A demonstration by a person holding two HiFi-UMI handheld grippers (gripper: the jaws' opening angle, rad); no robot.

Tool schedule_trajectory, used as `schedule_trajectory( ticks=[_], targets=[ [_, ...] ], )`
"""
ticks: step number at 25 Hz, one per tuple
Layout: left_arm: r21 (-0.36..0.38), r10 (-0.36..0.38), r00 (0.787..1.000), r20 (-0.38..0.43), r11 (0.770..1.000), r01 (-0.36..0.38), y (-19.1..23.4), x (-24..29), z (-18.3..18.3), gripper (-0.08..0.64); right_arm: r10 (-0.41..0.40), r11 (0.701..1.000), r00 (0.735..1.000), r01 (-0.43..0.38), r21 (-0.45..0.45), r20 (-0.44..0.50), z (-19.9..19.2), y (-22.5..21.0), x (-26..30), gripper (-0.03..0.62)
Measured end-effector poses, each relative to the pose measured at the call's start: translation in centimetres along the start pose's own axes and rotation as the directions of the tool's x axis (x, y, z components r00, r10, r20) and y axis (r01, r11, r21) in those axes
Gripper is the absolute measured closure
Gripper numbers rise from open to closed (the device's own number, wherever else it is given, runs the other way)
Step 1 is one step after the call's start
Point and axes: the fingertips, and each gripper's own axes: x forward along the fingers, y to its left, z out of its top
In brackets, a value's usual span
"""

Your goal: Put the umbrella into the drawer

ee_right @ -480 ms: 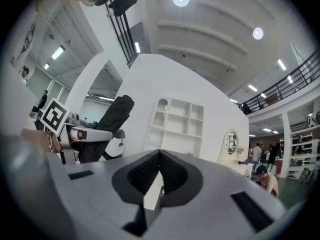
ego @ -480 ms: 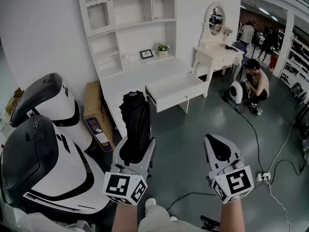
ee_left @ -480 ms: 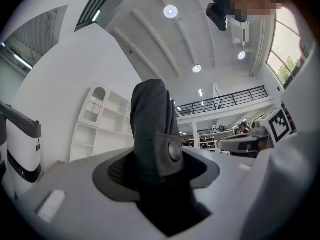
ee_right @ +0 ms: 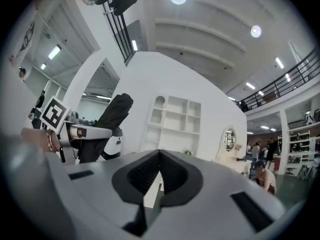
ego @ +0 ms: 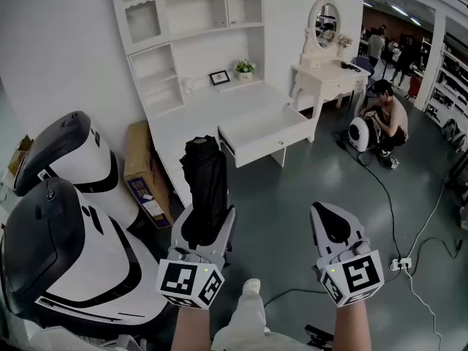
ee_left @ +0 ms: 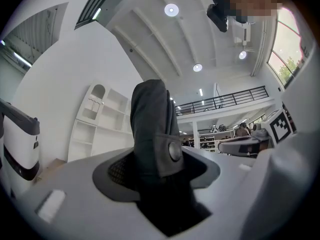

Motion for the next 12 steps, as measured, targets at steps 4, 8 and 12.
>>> schedule_trajectory(
  ticks=[4, 8, 12],
  targets=[
    [-0.004, -0.004, 1.000, -0.003, 1.000, 0.004, 0.8, 2.2, -0.6, 0.308, -0.004, 1.000, 1.000, 0.004, -0.008, 0.000, -0.3, -1.3, 1.6, 0.586],
    [-0.007, -0.002, 1.000, 0.003, 1.000, 0.002, 2.4, 5.0, -1.1, 0.308, 0.004, 1.000, 1.000, -0.004, -0.006, -0.007, -0.6, -2.8, 4.5, 0.586],
    [-0.030, 0.014, 1.000, -0.001, 0.999, -0.014, 5.1, 7.9, -2.0, 0.308, 0.010, 1.000, 1.000, -0.011, -0.007, -0.014, -0.8, -4.2, 8.5, 0.586]
  ],
)
